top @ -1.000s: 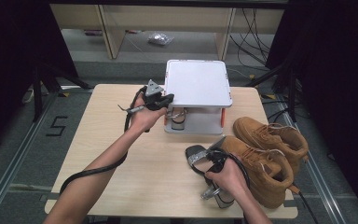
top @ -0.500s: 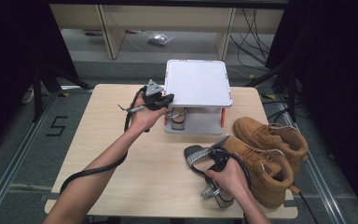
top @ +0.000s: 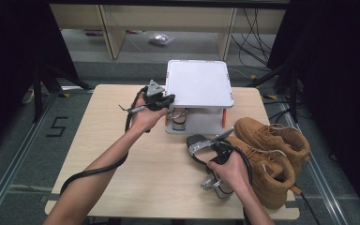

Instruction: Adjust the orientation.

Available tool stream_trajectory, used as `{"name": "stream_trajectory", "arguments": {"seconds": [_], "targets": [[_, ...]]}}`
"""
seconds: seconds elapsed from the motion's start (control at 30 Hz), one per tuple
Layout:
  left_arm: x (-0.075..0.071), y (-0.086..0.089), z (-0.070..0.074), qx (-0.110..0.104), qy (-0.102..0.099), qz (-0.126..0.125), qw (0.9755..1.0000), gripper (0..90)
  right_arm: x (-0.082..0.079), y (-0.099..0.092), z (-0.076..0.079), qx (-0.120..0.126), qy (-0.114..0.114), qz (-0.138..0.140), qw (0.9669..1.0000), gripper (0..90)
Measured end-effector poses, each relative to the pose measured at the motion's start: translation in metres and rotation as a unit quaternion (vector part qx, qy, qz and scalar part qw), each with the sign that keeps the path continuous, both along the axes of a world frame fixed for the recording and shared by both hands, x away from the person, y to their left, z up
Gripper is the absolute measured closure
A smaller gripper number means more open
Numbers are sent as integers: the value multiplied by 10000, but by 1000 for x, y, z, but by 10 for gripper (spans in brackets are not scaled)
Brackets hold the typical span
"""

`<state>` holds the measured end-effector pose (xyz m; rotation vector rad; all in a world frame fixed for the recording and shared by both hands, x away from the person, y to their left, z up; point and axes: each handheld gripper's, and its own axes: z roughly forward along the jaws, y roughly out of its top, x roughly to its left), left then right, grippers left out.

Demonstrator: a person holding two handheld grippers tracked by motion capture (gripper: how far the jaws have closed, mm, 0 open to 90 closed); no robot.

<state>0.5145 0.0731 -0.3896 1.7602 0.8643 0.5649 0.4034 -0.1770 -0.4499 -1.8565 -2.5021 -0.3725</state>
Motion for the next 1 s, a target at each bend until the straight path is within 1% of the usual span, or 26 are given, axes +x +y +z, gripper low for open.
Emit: {"name": "stream_trajectory", "arguments": {"seconds": [0.03, 0.07, 0.17, 0.2, 0.23, 0.27, 0.3, 0.33, 0.37, 0.4, 0.43, 0.47, 0.5, 0.57, 0.63, 0.67, 0.73, 0.77, 0.8, 0.83, 0.87, 0.9, 0.93, 1.0], "targets": [[0, 0, 0, -3, 1, 1, 10000, 894, 2, 0, 1, 4, 46, 24, 10000, 433], [0, 0, 0, -3, 3, -1, 10000, 895, 5, 0, 1, -30, -123, -14, 9999, 433], [0, 0, 0, 7, 2, -8, 10000, 894, 8, 0, 4, -44, -154, 13, 9999, 433], [0, 0, 0, 9, 2, -9, 10000, 894, 9, 0, 4, -24, -222, -32, 9997, 433], [0, 0, 0, 13, 2, -11, 10000, 895, 11, 0, 5, -2, -181, -5, 9998, 433], [0, 0, 0, 14, 0, -13, 10000, 895, 12, 3, 8, 40, -128, -139, 9998, 433], [0, 0, 0, 13, 1, -13, 10000, 895, 13, 3, 10, 22, -66, -178, 9998, 433], [0, 0, 0, 12, 3, -13, 10000, 895, 15, 2, 9, 69, -211, -132, 9997, 433], [0, 0, 0, 11, 2, -14, 10000, 895, 17, 2, 10, 64, -198, -196, 9996, 433], [0, 0, 0, 16, 3, -16, 10000, 894, 20, 0, 10, -36, -258, -176, 9995, 434], [0, 0, 0, 18, 3, -16, 10000, 895, 22, -1, 9, 13, -390, -11, 9992, 433], [0, 0, 0, 18, 2, -17, 10000, 895, 23, 1, 12, 73, -262, -248, 9993, 434], [0, 0, 0, 15, -1, -16, 10000, 895, 26, 1, 13, 63, -264, -370, 9989, 434], [0, 0, 0, 20, 0, -19, 10000, 895, 28, 1, 14, 95, -259, -402, 9988, 434], [0, 0, 0, 25, 1, -19, 10000, 895, 33, 1, 16, 41, -264, -421, 9988, 434], [0, 0, 0, 27, 0, -20, 10000, 895, 37, 3, 17, 54, -339, -509, 9981, 434], [0, 0, 0, 19, -1, -17, 10000, 895, 39, 3, 18, 46, -328, -542, 9980, 434], [0, 0, 0, 20, -2, -16, 10000, 894, 43, 3, 17, 69, -423, -508, 9978, 434], [0, 0, 0, 22, -2, -17, 10000, 895, 44, 4, 18, 26, -404, -577, 9975, 434], [0, 0, 0, 17, -3, -16, 10000, 895, 47, 4, 18, 33, -388, -590, 9975, 434], [0, 0, 0, 21, -5, -18, 10000, 895, 50, 4, 18, 9, -487, -495, 9976, 434], [0, 0, 0, 19, -5, -20, 10000, 895, 52, 4, 18, 50, -452, -594, 9972, 434], [0, 0, 0, 27, -9, -25, 10000, 895, 57, 5, 18, 12, -437, -737, 9963, 434], [0, 0, 0, 31, -9, -30, 10000, 895, 59, 5, 18, 44, -468, -755, 9960, 435]]}}
